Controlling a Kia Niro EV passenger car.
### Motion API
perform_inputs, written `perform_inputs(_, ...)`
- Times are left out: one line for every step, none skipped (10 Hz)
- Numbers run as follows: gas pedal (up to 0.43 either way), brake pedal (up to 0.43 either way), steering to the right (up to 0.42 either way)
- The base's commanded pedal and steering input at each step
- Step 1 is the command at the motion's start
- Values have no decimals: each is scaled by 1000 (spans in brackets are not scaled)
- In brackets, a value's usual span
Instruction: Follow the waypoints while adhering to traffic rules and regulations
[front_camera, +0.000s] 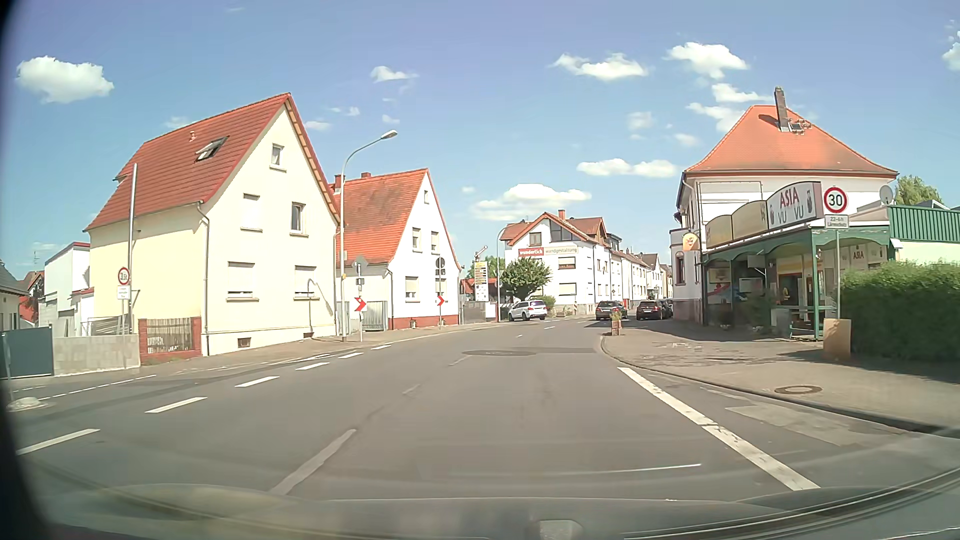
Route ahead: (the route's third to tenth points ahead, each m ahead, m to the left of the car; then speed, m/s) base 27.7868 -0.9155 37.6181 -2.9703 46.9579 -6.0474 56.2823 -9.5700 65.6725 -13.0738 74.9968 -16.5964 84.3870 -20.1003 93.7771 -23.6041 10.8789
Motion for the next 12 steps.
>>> perform_inputs(0, 30, 13)
perform_inputs(0, 30, 16)
perform_inputs(0, 30, 20)
perform_inputs(0, 30, 25)
perform_inputs(0, 30, 28)
perform_inputs(0, 30, 30)
perform_inputs(0, 30, 30)
perform_inputs(0, 30, 30)
perform_inputs(0, 30, 30)
perform_inputs(0, 30, 30)
perform_inputs(0, 30, 31)
perform_inputs(0, 30, 31)
